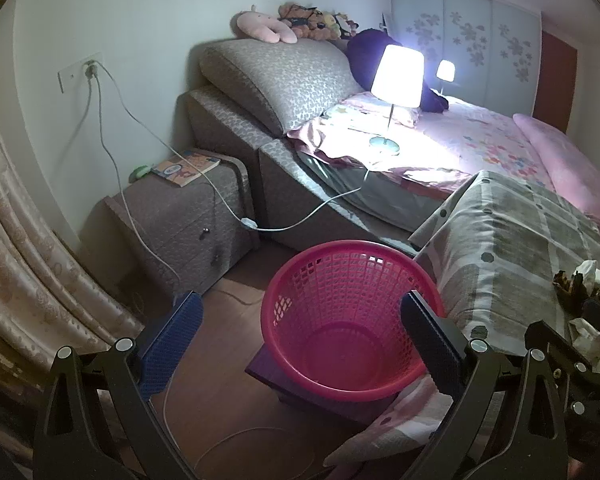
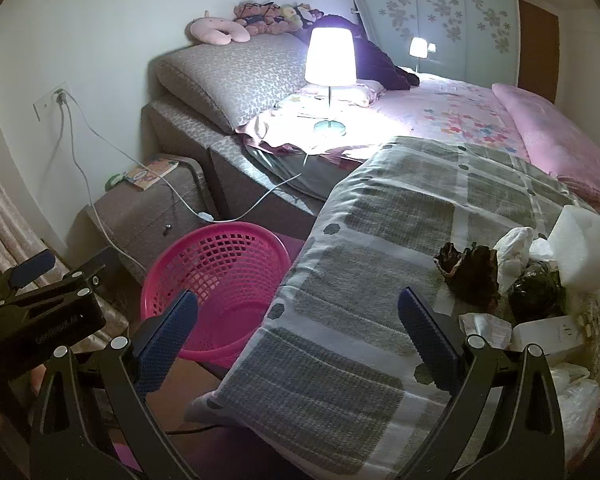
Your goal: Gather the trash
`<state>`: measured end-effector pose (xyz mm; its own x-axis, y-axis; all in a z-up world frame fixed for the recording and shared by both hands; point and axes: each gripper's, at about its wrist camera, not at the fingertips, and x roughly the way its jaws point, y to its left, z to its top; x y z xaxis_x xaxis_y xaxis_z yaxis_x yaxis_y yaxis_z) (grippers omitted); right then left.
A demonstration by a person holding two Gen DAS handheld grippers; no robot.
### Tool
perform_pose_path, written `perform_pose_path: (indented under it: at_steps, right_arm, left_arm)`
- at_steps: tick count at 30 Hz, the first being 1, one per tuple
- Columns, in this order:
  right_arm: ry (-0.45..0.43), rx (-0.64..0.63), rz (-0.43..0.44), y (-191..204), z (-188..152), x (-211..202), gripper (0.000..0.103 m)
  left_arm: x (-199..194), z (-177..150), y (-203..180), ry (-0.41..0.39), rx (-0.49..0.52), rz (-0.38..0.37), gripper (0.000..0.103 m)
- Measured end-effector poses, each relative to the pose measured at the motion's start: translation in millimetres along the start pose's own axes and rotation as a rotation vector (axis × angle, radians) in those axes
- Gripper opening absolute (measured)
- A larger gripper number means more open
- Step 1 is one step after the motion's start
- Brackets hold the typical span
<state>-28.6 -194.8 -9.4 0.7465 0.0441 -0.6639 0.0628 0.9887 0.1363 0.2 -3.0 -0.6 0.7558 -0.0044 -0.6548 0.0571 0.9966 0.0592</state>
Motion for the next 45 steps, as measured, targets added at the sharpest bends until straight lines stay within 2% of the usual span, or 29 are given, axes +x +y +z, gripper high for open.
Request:
perform_pose_path:
  at_steps: [45]
  right_arm:
    - [0.012, -0.015, 0.029, 9.0, -5.8, 1.5, 0.097]
  left_arm:
    - [-0.3, -0.6, -2.0, 0.0, -0.001, -0.002, 0.095]
